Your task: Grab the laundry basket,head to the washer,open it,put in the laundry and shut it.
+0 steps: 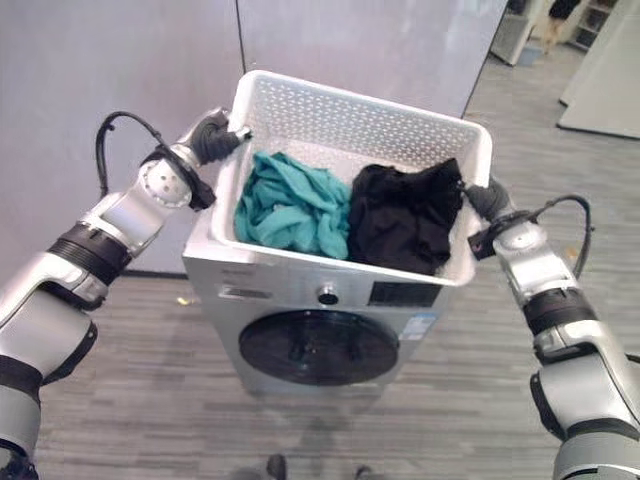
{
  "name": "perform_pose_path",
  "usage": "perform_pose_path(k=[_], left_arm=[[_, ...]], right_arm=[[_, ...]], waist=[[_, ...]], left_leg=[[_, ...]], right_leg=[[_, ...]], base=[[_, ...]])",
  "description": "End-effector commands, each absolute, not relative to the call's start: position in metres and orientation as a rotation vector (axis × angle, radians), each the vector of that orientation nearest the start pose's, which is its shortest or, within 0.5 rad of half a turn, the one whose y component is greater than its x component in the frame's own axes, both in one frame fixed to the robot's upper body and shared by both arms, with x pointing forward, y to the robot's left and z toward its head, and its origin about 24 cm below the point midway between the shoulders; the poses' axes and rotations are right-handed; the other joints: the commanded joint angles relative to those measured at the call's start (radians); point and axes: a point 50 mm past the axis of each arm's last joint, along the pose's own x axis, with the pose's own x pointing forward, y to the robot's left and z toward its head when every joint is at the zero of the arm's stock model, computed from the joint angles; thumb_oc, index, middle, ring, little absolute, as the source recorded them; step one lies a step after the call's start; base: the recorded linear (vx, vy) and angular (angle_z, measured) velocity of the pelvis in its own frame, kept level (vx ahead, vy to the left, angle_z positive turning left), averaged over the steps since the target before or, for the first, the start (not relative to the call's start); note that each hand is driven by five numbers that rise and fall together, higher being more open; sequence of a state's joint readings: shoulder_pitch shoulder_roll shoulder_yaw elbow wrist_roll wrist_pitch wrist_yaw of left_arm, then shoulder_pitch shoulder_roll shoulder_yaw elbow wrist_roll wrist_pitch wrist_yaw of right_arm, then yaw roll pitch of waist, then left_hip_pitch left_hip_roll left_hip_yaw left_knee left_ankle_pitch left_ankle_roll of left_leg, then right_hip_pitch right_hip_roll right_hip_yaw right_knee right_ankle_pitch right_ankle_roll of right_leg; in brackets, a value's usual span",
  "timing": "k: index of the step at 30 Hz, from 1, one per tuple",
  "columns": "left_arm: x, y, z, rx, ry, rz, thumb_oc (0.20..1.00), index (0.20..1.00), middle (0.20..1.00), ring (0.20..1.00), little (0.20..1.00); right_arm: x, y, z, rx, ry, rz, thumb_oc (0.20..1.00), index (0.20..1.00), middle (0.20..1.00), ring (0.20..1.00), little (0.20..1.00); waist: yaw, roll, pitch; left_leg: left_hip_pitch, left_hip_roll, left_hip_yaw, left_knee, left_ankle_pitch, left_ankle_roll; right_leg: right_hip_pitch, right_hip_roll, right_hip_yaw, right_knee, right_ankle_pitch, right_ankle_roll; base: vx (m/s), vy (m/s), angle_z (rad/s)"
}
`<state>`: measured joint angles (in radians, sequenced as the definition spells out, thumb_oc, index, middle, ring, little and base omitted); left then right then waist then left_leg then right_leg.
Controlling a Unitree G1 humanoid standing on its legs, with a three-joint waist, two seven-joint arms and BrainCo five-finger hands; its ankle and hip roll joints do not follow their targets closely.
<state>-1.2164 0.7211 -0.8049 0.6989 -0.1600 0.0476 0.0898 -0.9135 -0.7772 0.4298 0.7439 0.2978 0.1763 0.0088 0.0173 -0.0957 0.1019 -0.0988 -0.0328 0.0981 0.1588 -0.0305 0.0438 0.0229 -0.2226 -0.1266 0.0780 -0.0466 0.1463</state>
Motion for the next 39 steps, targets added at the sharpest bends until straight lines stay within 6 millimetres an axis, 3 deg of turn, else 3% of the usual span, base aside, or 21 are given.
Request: perform_pose_path(k=[1,7,8,10,11,17,18,19,20,26,32,39], left_arm=[[0.4,0.214,0.318,0.894,-0.404,0.183,0.2,0.2,0.2,0.2,0.2],[0.408,0.199,0.318,0.896,-0.394,0.183,0.2,0.2,0.2,0.2,0.2],[0.413,0.187,0.313,0.894,-0.377,0.161,0.2,0.2,0.2,0.2,0.2],[0.415,0.181,0.313,0.889,-0.377,0.153,0.2,0.2,0.2,0.2,0.2],[0.418,0.169,0.315,0.879,-0.376,0.138,0.2,0.2,0.2,0.2,0.2],[0.425,0.162,0.315,0.929,-0.303,0.152,0.2,0.2,0.2,0.2,0.2],[0.426,0.16,0.315,0.938,-0.285,0.158,0.338,0.338,0.338,0.338,0.338],[0.427,0.157,0.316,0.937,-0.277,0.158,0.501,0.501,0.501,0.501,0.501],[0.428,0.154,0.315,0.93,-0.262,0.155,1.0,1.0,1.0,1.0,1.0],[0.429,0.161,0.318,0.997,-0.188,0.22,1.0,1.0,1.0,1.0,1.0],[0.431,0.158,0.311,1.03,-0.166,0.197,1.0,1.0,1.0,1.0,1.0],[0.419,0.174,0.342,0.914,-0.368,0.238,1.0,1.0,1.0,1.0,1.0]], right_arm=[[0.39,-0.301,0.202,-0.74,0.17,-0.262,0.2,0.2,0.2,0.2,0.2],[0.405,-0.277,0.212,-0.757,0.157,-0.216,0.2,0.2,0.2,0.2,0.2],[0.41,-0.267,0.215,-0.754,0.154,-0.206,0.2,0.2,0.2,0.2,0.2],[0.411,-0.266,0.218,-0.758,0.151,-0.21,0.2,0.2,0.2,0.2,0.2],[0.413,-0.265,0.221,-0.764,0.17,-0.219,0.2,0.2,0.2,0.2,0.2],[0.417,-0.258,0.229,-0.763,0.189,-0.222,0.2,0.2,0.2,0.2,0.2],[0.418,-0.256,0.233,-0.766,0.191,-0.226,0.514,0.514,0.514,0.514,0.514],[0.419,-0.254,0.235,-0.788,0.201,-0.23,1.0,1.0,1.0,1.0,1.0],[0.42,-0.25,0.237,-0.792,0.2,-0.228,1.0,1.0,1.0,1.0,1.0],[0.422,-0.242,0.244,-0.816,0.228,-0.241,1.0,1.0,1.0,1.0,1.0],[0.417,-0.259,0.247,-0.801,0.264,-0.284,1.0,1.0,1.0,1.0,1.0],[0.409,-0.283,0.265,-0.564,0.076,-0.333,1.0,1.0,1.0,1.0,1.0]], waist=[[0.05,0.067,-0.006],[0.051,0.049,-0.02],[0.046,0.046,-0.027],[0.041,0.046,-0.028],[0.04,0.047,-0.033],[0.037,0.054,-0.033],[0.036,0.055,-0.03],[0.037,0.055,-0.024],[0.035,0.056,-0.021],[0.039,0.057,-0.008],[0.049,0.058,-0.006],[0.05,0.058,-0.023]], left_leg=[[0.089,0.067,-0.012,-0.141,0.017,-0.057],[0.099,0.065,-0.026,-0.182,0.034,-0.069],[0.102,0.068,-0.035,-0.19,0.037,-0.073],[0.104,0.07,-0.045,-0.196,0.039,-0.075],[0.104,0.075,-0.058,-0.205,0.043,-0.08],[0.092,0.081,-0.075,-0.219,0.056,-0.089],[0.086,0.082,-0.077,-0.218,0.059,-0.091],[0.077,0.084,-0.08,-0.219,0.065,-0.093],[0.071,0.086,-0.082,-0.221,0.068,-0.094],[0.044,0.089,-0.091,-0.214,0.075,-0.097],[0.046,0.089,-0.105,-0.218,0.074,-0.097],[0.079,0.088,-0.11,-0.231,0.058,-0.097]], right_leg=[[-0.054,-0.019,-0.017,-0.061,0.144,0.049],[-0.026,-0.006,-0.042,-0.08,0.142,0.049],[-0.02,0.001,-0.053,-0.078,0.133,0.046],[-0.015,0.004,-0.06,-0.08,0.129,0.044],[-0.011,0.01,-0.072,-0.086,0.121,0.042],[-0.016,0.02,-0.085,-0.107,0.122,0.039],[-0.021,0.022,-0.084,-0.107,0.122,0.038],[-0.028,0.024,-0.083,-0.108,0.123,0.037],[-0.033,0.026,-0.081,-0.11,0.123,0.036],[-0.052,0.033,-0.08,-0.106,0.121,0.029],[-0.042,0.036,-0.089,-0.107,0.109,0.025],[-0.012,0.039,-0.087,-0.117,0.092,0.024]], base=[[-0.03,-0.001,-0.53],[0.09,-0.046,0.05],[0.07,-0.038,0.43],[0.1,-0.054,0.41],[0.1,-0.058,0.12],[0.04,-0.03,0.13],[0.0,-0.031,0.01],[0.0,0.0,0.0],[-0.01,-0.019,0.09],[0.0,-0.008,0.08],[0.03,-0.007,0.04],[0.05,-0.001,0.01]])
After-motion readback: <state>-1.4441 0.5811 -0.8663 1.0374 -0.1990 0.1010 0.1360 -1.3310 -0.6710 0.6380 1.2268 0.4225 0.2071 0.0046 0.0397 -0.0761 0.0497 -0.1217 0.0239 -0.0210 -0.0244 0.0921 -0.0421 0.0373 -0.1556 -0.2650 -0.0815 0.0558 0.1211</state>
